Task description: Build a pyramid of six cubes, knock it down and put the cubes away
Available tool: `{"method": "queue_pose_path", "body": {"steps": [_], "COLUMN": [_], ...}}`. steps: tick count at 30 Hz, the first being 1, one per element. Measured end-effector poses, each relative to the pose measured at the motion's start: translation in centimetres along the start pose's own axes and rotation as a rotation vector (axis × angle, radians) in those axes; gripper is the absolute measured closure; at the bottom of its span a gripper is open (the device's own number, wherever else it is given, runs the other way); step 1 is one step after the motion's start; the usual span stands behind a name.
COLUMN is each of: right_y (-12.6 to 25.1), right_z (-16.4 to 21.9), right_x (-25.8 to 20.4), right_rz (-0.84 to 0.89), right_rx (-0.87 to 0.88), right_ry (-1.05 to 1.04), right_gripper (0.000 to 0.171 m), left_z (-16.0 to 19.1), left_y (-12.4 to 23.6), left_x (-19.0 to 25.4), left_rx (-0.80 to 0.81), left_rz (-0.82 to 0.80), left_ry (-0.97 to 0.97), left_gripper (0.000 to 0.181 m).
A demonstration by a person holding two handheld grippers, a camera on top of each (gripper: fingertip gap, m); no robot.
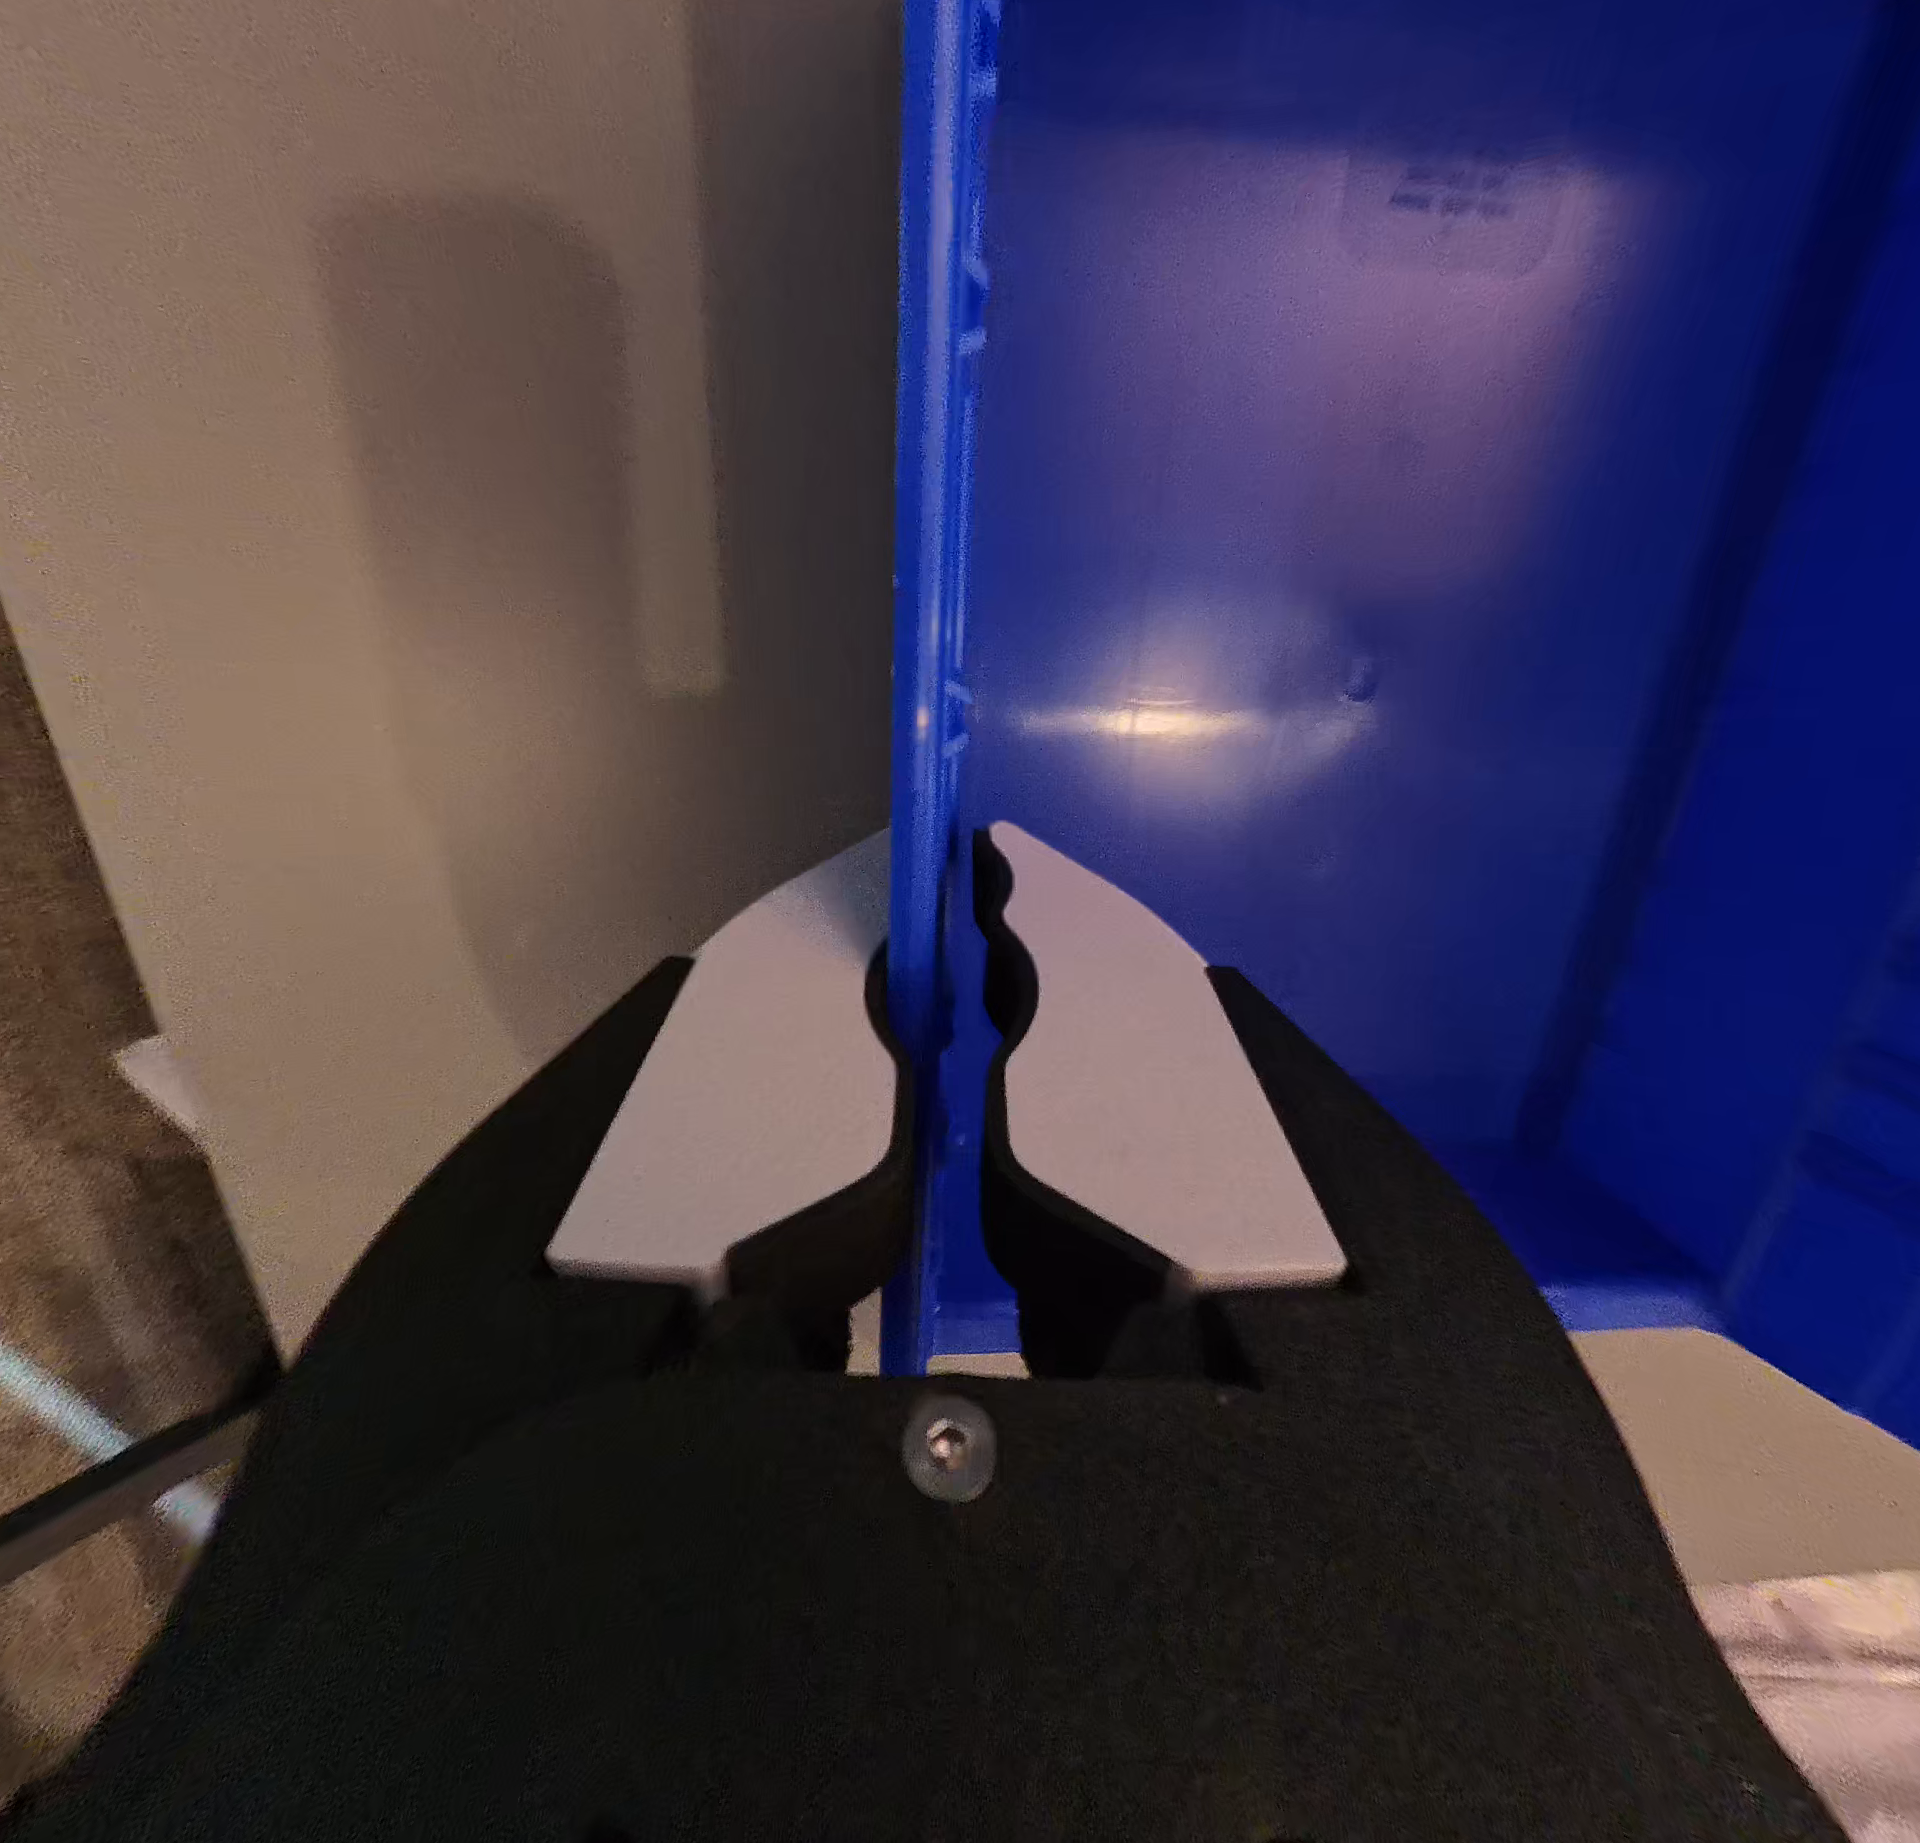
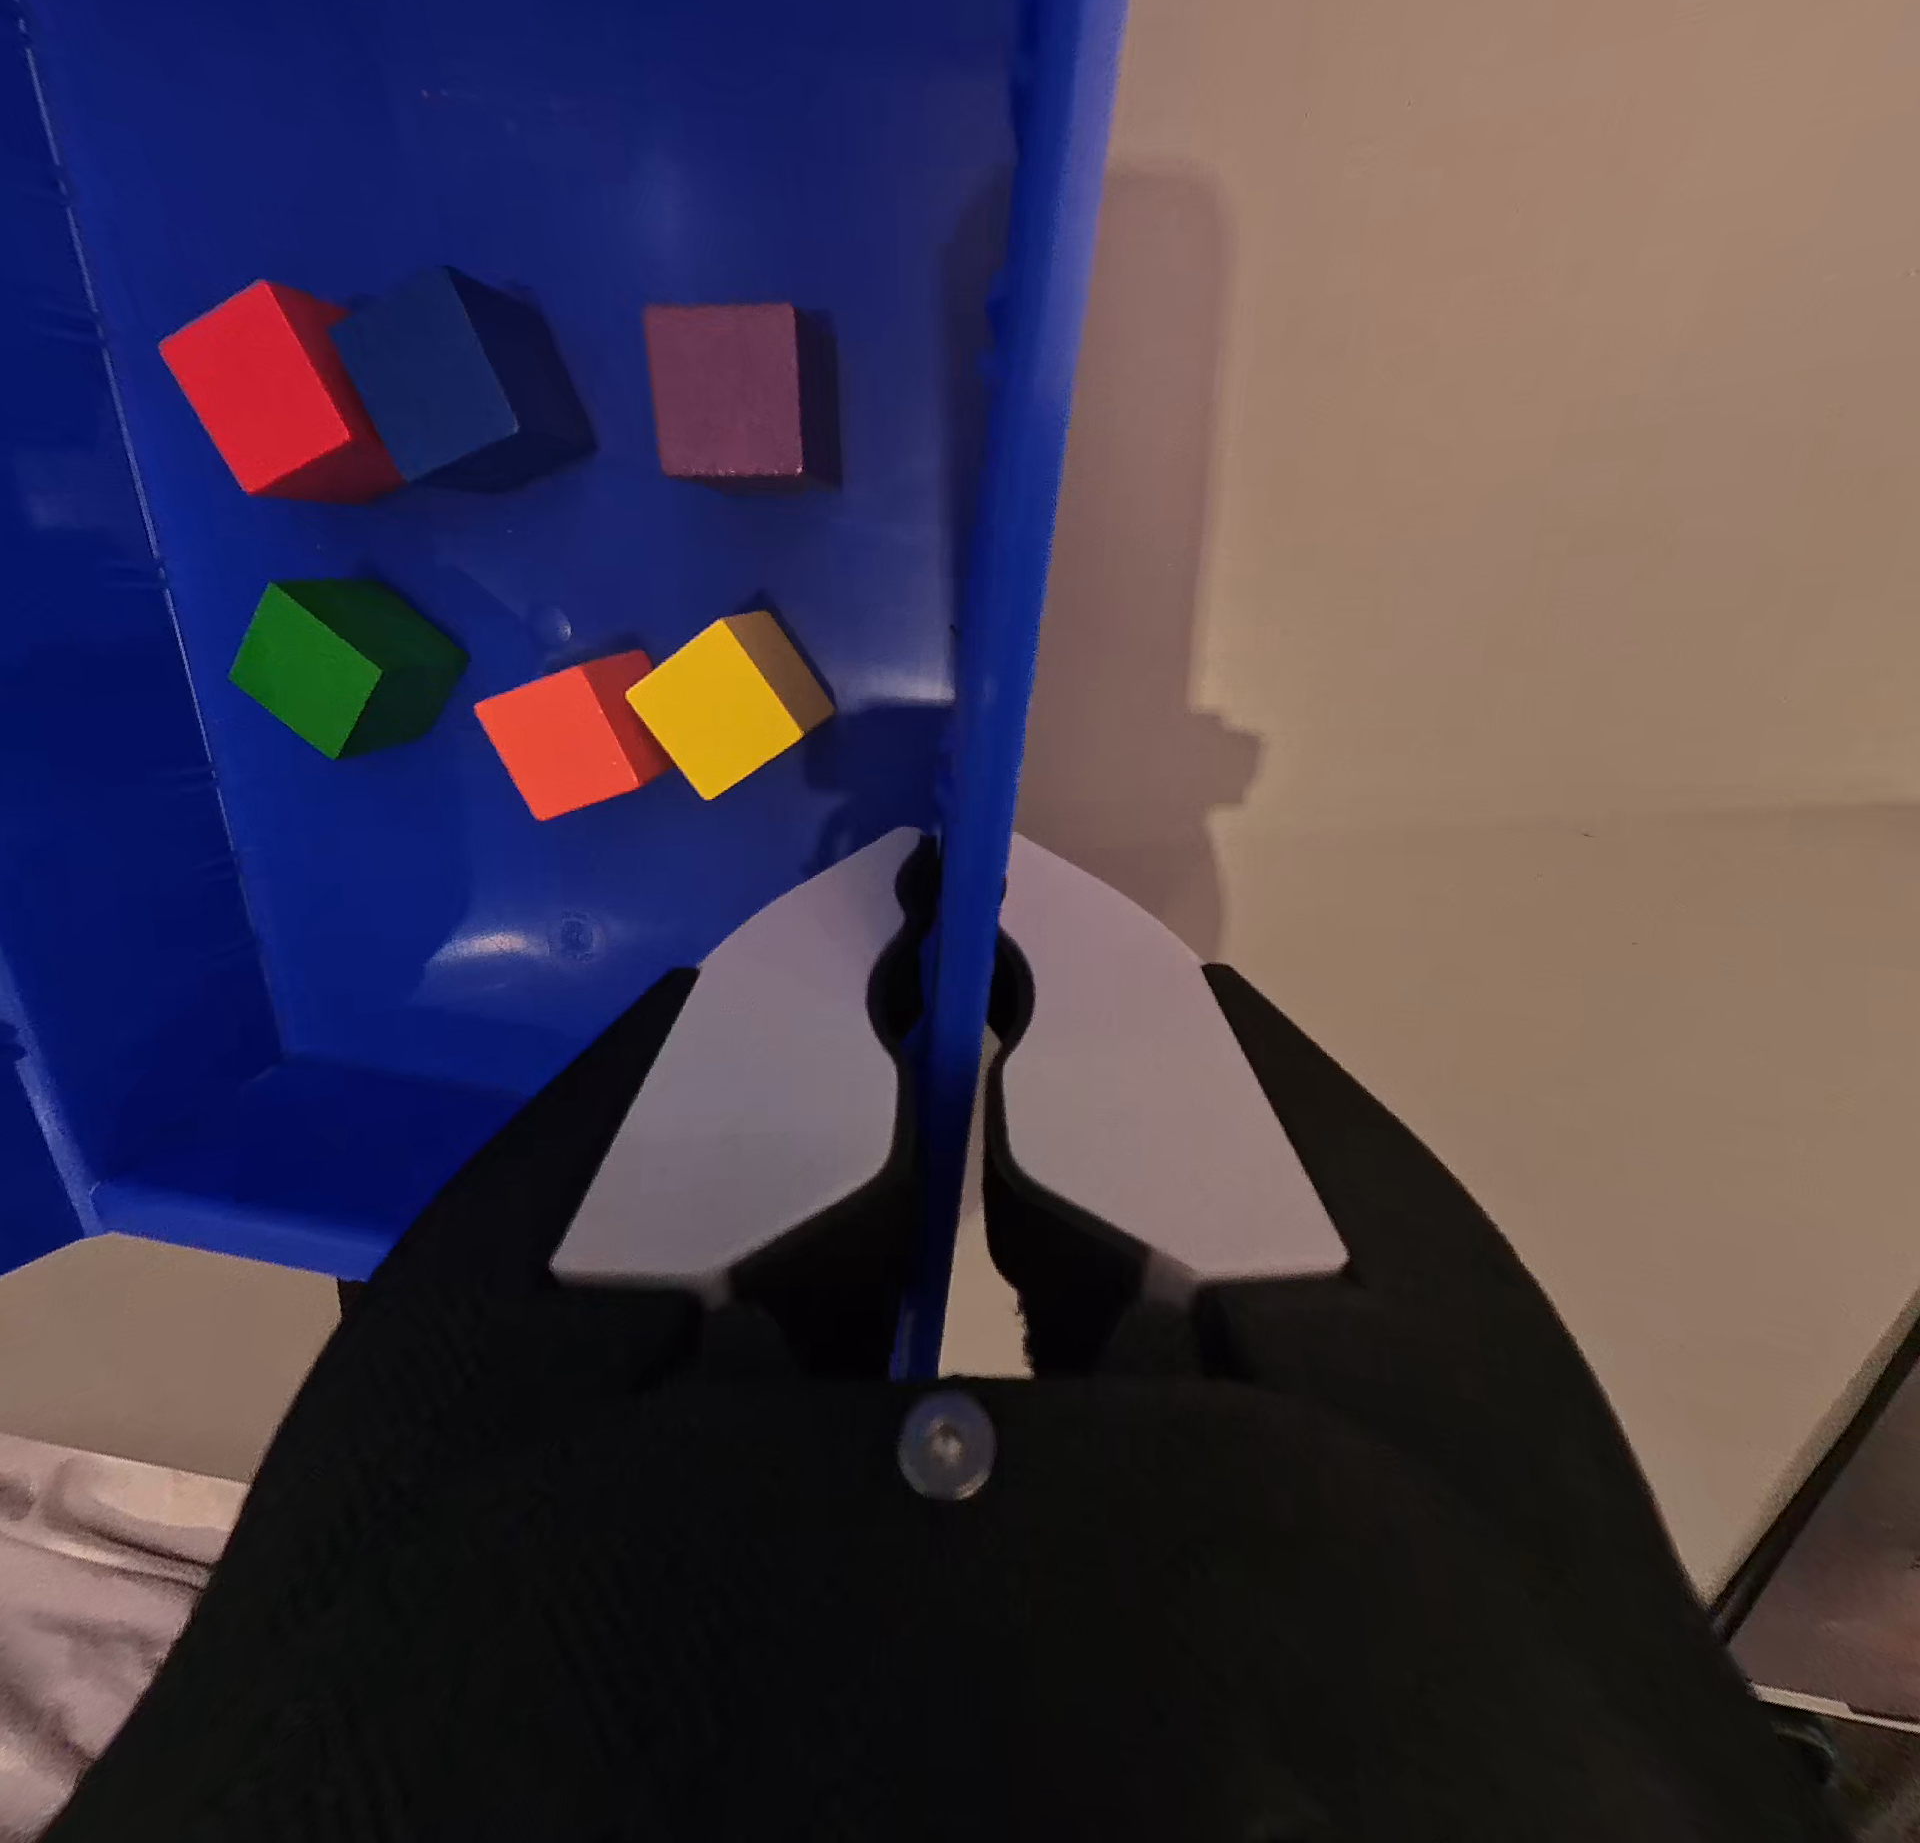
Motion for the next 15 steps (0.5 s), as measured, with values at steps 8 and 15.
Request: {"method": "queue_pose_path", "body": {"steps": [8,15], "right_y": [-0.4,-0.9], "right_z": [-0.5,-1.3], "right_x": [-2.0,-5.2], "right_rz": [-0.047,-0.057], "right_rx": [-0.037,-0.100], "right_ry": [0.072,0.145], "right_gripper": [0.160,0.159], "left_z": [-0.7,-0.6], "left_y": [-0.4,-0.6], "left_x": [5.9,14.1], "left_rx": [-0.100,-0.181], "left_rz": [-0.016,-0.025], "left_ry": [-0.193,-0.388], "left_gripper": [0.173,0.163]}}
Point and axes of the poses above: each gripper's, where its closed fingertips meet, y back along the fingers, z out of its underside, x = y × z across the jaws, the point moved 10 cm from there along y, back along the fingers, and after that the axes turned 2 degrees about -z, right-handed, at the moved point
